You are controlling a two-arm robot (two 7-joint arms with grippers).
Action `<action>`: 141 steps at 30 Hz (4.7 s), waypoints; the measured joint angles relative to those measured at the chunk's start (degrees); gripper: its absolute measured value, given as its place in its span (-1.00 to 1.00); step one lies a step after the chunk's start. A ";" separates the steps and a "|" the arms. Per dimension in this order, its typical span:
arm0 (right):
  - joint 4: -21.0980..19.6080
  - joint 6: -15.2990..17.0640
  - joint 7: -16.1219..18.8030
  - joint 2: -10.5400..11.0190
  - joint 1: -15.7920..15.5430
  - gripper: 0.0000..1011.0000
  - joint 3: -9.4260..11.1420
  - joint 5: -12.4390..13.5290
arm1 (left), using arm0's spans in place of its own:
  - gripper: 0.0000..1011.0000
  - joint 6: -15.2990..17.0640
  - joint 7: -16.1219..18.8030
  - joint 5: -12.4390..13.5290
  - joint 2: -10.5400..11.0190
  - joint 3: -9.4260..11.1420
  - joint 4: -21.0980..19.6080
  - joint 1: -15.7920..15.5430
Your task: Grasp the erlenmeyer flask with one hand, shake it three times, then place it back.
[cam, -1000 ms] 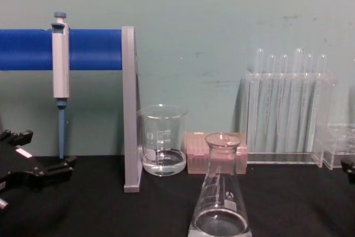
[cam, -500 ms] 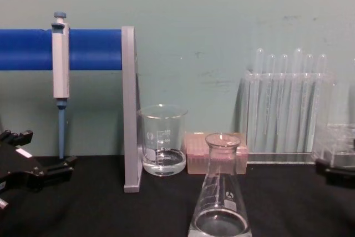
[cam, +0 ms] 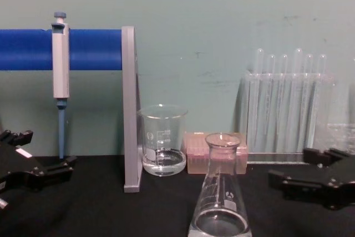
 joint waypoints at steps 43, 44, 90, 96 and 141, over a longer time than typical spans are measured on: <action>11.73 -0.39 6.65 -12.45 9.59 0.98 -3.22 -7.56 | 0.98 0.00 0.00 0.01 0.00 0.00 0.00 0.00; 11.99 -0.44 6.67 -12.60 9.75 0.98 -3.24 -7.64 | 0.98 0.00 0.00 0.00 0.00 0.00 0.00 0.00; 15.59 -1.02 7.22 -14.75 12.10 0.17 -3.07 -8.95 | 0.98 0.00 0.00 0.00 0.00 0.00 0.00 0.00; 15.59 -1.00 7.20 -14.75 12.09 -0.11 -3.07 -8.92 | 0.98 0.00 0.00 0.00 0.00 0.00 0.00 0.00; -1.02 7.90 1.14 -13.66 13.03 -0.11 0.99 -7.31 | 0.98 0.00 0.00 0.00 0.00 0.00 0.00 0.00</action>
